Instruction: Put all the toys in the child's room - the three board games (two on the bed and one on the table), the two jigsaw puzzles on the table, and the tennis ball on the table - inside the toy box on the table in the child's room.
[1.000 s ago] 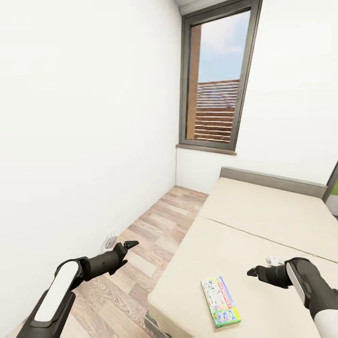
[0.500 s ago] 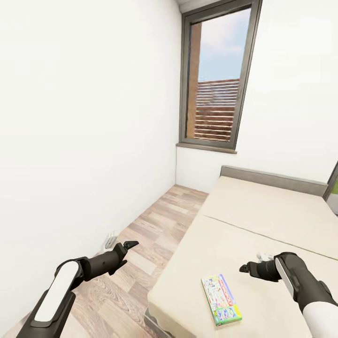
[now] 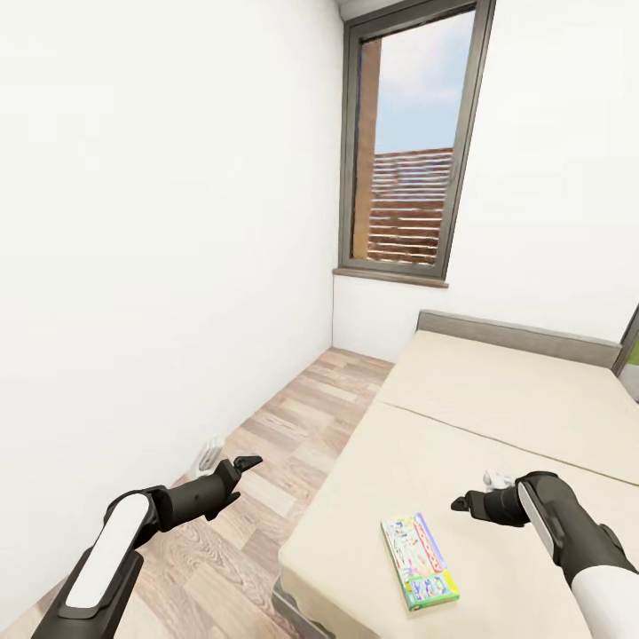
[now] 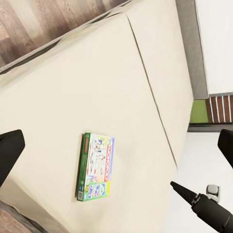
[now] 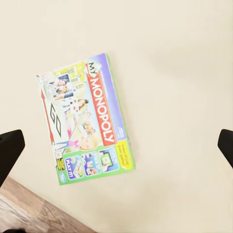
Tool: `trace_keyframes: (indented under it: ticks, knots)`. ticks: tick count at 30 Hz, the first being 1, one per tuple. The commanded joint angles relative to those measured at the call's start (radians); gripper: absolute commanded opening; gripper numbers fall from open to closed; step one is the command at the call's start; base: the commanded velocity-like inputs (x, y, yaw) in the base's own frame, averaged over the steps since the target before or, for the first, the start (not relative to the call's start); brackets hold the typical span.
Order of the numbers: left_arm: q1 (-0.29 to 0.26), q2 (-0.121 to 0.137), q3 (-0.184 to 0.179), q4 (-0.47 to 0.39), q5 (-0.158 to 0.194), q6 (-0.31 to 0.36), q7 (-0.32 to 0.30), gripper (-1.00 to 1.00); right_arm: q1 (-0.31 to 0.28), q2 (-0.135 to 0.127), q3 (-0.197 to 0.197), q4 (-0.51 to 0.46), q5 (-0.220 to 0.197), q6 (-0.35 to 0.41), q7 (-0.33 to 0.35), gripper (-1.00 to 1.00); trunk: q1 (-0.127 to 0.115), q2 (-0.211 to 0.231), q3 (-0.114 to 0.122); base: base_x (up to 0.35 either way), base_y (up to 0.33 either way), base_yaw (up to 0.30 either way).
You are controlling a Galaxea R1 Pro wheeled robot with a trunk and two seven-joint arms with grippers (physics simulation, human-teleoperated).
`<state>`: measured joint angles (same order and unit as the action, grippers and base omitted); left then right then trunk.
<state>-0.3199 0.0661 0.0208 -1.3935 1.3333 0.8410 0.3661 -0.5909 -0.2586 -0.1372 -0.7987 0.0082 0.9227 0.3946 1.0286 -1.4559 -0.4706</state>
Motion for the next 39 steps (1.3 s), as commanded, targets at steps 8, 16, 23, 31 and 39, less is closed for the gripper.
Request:
trace_keyframes:
  ticks: [8, 16, 23, 31, 39]
  knots:
    - [-0.001, 0.000, 0.001, -0.001, 0.010, 0.002, 0.011, 1.00, -0.001, 0.000, 0.001, -0.003, 0.000, 0.005, 0.004, 1.00, 0.031, -0.057, -0.026, 0.000, 0.000, 0.000]
    - [-0.001, 0.000, 0.001, -0.001, 0.009, 0.001, 0.011, 1.00, -0.010, -0.004, 0.001, -0.003, -0.005, 0.006, 0.014, 1.00, 0.061, -0.113, -0.051, 0.000, 0.000, 0.000]
    - [-0.001, 0.000, 0.001, -0.001, 0.009, 0.001, 0.011, 1.00, -0.051, -0.002, 0.002, 0.005, -0.005, 0.020, 0.068, 1.00, 0.088, -0.162, -0.073, 0.000, 0.000, 0.000]
    - [-0.001, 0.000, 0.001, -0.001, 0.010, 0.001, 0.011, 1.00, -0.077, 0.003, 0.007, 0.021, -0.001, 0.049, 0.151, 1.00, 0.119, -0.218, -0.098, 0.000, 0.000, 0.000]
    - [-0.001, 0.000, 0.001, 0.000, 0.009, 0.001, 0.012, 1.00, -0.081, 0.005, 0.009, 0.020, -0.002, 0.056, 0.180, 1.00, 0.150, -0.274, -0.123, 0.000, 0.000, 0.000]
